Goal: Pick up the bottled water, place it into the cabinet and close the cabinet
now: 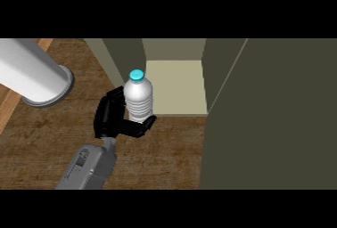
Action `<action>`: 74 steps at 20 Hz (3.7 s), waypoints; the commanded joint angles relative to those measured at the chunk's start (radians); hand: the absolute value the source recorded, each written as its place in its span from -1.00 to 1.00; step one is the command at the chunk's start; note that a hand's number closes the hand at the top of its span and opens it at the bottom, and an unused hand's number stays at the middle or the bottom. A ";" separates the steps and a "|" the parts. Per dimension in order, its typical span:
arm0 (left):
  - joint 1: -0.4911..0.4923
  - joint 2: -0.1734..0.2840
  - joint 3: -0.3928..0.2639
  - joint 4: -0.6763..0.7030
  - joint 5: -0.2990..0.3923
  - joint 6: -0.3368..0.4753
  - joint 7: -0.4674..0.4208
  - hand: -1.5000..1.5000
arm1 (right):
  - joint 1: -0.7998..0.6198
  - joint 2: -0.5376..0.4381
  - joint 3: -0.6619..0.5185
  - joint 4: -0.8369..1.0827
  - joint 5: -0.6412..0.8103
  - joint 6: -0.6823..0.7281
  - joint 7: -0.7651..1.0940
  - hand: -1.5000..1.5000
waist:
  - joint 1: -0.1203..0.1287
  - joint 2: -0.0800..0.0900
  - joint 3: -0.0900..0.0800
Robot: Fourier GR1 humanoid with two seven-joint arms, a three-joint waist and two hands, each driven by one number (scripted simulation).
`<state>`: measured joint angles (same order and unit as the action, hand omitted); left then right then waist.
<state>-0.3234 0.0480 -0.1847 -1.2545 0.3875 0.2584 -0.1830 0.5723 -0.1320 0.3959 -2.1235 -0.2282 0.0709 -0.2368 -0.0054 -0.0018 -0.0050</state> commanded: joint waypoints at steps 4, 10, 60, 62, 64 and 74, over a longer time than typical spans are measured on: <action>-0.277 -0.045 -0.047 0.094 -0.113 0.128 0.033 1.00 | -0.031 -0.015 -0.030 0.018 -0.040 0.025 0.011 -1.00 | -0.050 0.009 0.006; -0.318 -0.021 -0.040 0.090 -0.166 0.221 0.084 1.00 | -0.037 0.004 0.020 0.033 0.003 0.010 0.010 -1.00 | -0.069 0.011 0.007; -0.291 0.137 -0.133 0.169 -0.301 0.434 0.096 -1.00 | -0.091 0.001 0.014 0.051 -0.010 0.026 0.014 -1.00 | -0.094 0.024 0.000; -0.290 0.120 -0.121 0.116 -0.257 0.410 0.073 -1.00 | -0.089 0.006 0.028 0.075 0.006 0.036 -0.021 -1.00 | -0.089 0.021 0.001; -0.287 0.125 -0.107 0.118 -0.222 0.367 0.033 -1.00 | -0.075 -0.007 0.015 0.083 -0.007 0.048 -0.029 -1.00 | -0.088 0.023 0.001; -0.228 0.110 -0.046 0.129 -0.064 0.141 -0.193 -1.00 | -0.014 0.002 0.024 0.023 -0.010 0.008 -0.018 -1.00 | -0.034 0.009 0.003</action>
<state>-0.3698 0.1417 -0.3757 -1.1969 0.2529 0.4894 -0.3114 0.5263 -0.1303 0.4197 -2.0848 -0.2218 0.0847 -0.2543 -0.0393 0.0036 -0.0022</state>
